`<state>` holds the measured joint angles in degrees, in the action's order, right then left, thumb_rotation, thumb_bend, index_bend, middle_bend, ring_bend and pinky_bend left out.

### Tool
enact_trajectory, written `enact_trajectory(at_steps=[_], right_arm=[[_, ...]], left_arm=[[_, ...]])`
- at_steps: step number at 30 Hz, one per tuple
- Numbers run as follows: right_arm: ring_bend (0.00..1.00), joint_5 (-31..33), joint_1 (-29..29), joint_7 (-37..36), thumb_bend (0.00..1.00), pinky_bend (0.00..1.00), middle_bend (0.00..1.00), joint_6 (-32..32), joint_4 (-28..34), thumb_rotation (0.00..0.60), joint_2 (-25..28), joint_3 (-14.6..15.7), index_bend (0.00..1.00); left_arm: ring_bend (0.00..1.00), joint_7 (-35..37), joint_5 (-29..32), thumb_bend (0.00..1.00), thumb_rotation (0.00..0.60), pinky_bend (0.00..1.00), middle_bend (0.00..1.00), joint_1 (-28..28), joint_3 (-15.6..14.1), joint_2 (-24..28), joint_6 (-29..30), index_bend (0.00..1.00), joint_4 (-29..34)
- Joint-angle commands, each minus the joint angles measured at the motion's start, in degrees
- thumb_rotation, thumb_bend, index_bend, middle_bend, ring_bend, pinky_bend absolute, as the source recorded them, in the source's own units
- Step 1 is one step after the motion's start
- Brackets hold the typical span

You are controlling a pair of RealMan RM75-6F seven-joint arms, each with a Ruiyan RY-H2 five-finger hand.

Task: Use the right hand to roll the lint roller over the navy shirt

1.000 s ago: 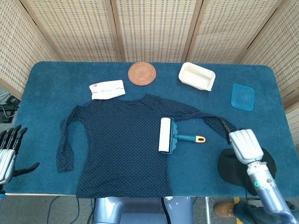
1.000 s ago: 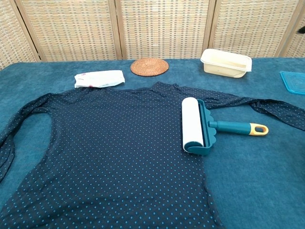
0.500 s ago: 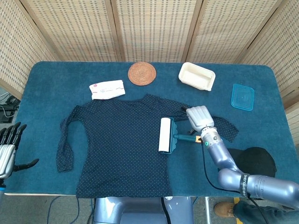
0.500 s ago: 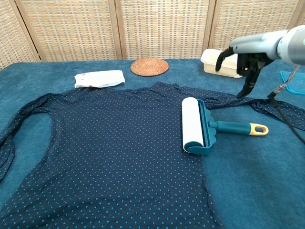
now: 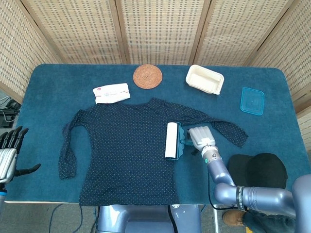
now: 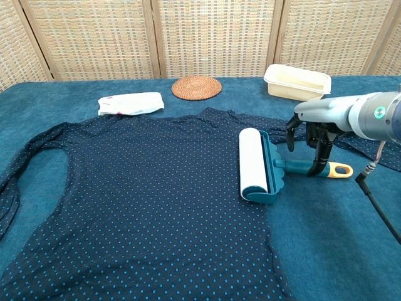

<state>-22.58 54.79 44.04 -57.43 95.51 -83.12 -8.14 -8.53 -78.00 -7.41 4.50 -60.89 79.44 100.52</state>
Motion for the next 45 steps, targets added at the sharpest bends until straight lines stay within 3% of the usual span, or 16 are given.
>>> enact_trajectory(at_steps=[1, 11, 28, 34, 37, 42, 45], right_arm=[[1.0, -1.0, -0.4, -0.9, 0.28, 1.0, 1.0, -0.6, -1.8, 0.6, -1.2, 0.4, 0.42], [1.0, 1.3, -0.4, -1.2, 0.39, 1.0, 1.0, -0.9, -8.3, 0.6, -5.2, 0.0, 0.45], [1.0, -1.3, -1.0, -1.5, 0.4, 1.0, 1.0, -0.4, -13.9, 0.6, -10.6, 0.7, 0.46], [1.0, -2.1, -1.7, -1.9, 0.46, 1.0, 1.0, 0.3, -15.0, 0.6, -11.2, 0.7, 0.48], [1.0, -2.4, -1.9, -2.1, 0.53, 1.0, 1.0, 1.0, -15.3, 0.6, -11.1, 0.7, 0.51], [1.0, -4.6, -2.6, -3.1, 0.82, 1.0, 1.0, 1.1, -14.9, 0.6, -10.3, 0.6, 0.66], [1.0, -7.0, -2.9, -4.0, 0.87, 1.0, 1.0, 0.3, -12.9, 0.6, -8.6, 0.0, 0.72]], left_arm=[[0.0, 0.1, -0.1, 0.0, 0.6, 0.0, 0.0, 0.1, -0.1, 0.1, 0.2, 0.0, 0.1], [0.0, 0.1, -0.7, 0.0, 0.6, 0.0, 0.0, 0.3, -0.5, 0.2, 0.8, 0.0, 0.4], [0.0, 0.2, 0.0, 0.0, 0.6, 0.0, 0.0, -0.1, -0.5, 0.1, 0.2, 0.0, 0.1], [0.0, 0.1, 0.1, 0.0, 0.6, 0.0, 0.0, -0.3, -0.6, 0.0, -0.1, 0.0, 0.0], [0.0, 0.1, 0.1, 0.0, 0.6, 0.0, 0.0, -0.4, -0.6, 0.0, -0.1, 0.0, 0.0], [0.0, 0.1, 0.4, 0.0, 0.6, 0.0, 0.0, -0.5, -0.6, -0.1, -0.3, 0.0, 0.0], [0.0, 0.2, 0.4, 0.0, 0.6, 0.0, 0.0, -0.5, -0.6, 0.0, -0.4, 0.0, 0.1]])
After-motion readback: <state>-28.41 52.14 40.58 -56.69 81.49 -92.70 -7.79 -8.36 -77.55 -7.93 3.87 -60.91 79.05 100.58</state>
